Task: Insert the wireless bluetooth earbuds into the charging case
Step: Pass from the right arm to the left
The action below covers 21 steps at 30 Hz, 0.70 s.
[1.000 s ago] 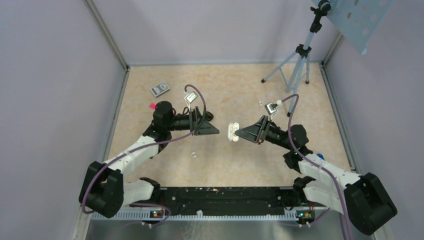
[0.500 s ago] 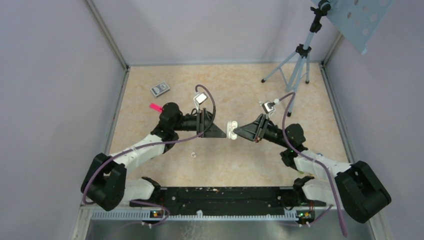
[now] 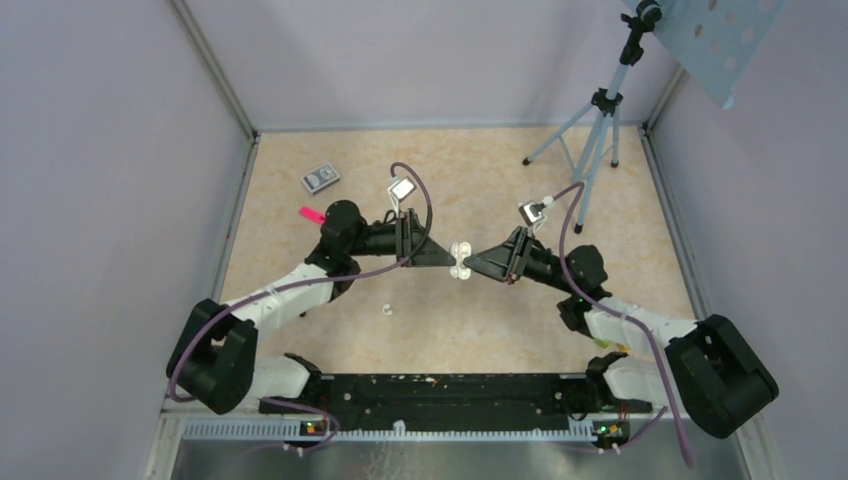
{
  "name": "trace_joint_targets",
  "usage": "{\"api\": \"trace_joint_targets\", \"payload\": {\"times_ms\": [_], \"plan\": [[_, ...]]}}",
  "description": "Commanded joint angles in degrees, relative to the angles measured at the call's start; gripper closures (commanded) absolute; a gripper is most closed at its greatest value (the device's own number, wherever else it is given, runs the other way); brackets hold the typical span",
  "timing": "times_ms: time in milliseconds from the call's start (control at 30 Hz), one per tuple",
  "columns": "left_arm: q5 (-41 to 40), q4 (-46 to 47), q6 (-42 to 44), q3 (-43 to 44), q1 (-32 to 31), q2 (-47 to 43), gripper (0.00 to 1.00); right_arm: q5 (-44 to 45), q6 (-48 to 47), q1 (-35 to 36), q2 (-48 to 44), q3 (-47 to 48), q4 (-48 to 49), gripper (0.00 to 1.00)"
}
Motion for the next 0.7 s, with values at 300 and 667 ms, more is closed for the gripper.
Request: {"api": "trace_joint_targets", "payload": {"times_ms": [300,667], "plan": [[-1.31,4.30,-1.24,2.89,-0.12,0.49,0.48,-0.03,-0.02,1.08,0.30,2.11,5.08,1.00],[-2.01,5.83,-2.57,2.23,-0.13,-0.69,0.63,0.61,-0.12,1.32,-0.03,1.91,4.51,1.00]]}}
